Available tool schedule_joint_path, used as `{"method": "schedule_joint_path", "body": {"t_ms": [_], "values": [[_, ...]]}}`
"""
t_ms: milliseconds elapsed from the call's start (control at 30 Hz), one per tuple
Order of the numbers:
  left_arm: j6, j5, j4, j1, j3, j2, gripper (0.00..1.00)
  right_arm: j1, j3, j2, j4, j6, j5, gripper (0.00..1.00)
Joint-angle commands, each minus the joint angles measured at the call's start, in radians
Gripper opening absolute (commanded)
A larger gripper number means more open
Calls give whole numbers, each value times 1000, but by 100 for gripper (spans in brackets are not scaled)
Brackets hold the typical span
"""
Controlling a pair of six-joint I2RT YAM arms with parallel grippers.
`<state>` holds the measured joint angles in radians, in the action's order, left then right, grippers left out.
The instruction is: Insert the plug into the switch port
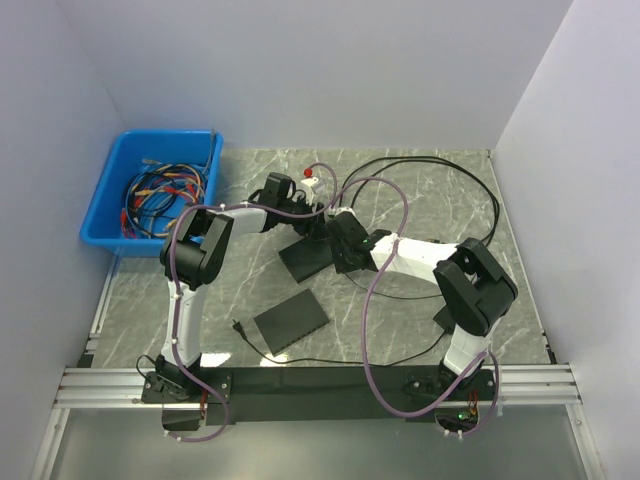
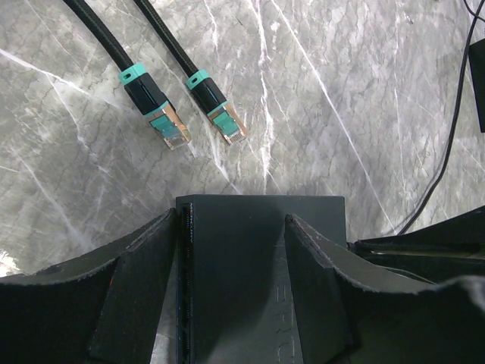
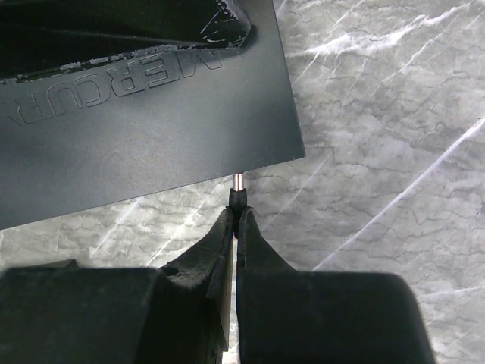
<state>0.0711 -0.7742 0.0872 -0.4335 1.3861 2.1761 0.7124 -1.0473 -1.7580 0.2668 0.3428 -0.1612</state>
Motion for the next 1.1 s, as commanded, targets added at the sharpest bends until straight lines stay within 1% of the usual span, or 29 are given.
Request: {"method": "schedule_joint_path", "body": {"t_ms": [0, 400, 733, 1067], "values": [[-22, -5, -52, -16, 17, 36, 65, -16, -28, 2, -29, -11, -35, 0], [-33, -8, -64, -22, 25, 40, 64, -18, -46, -32, -35, -16, -28, 0], [-47, -4, -84, -31, 42, 51, 63, -18, -68, -28, -29, -19, -24, 0], [-53, -5, -84, -33, 47, 56, 63, -19, -103, -29, -24, -14, 26, 0]]}}
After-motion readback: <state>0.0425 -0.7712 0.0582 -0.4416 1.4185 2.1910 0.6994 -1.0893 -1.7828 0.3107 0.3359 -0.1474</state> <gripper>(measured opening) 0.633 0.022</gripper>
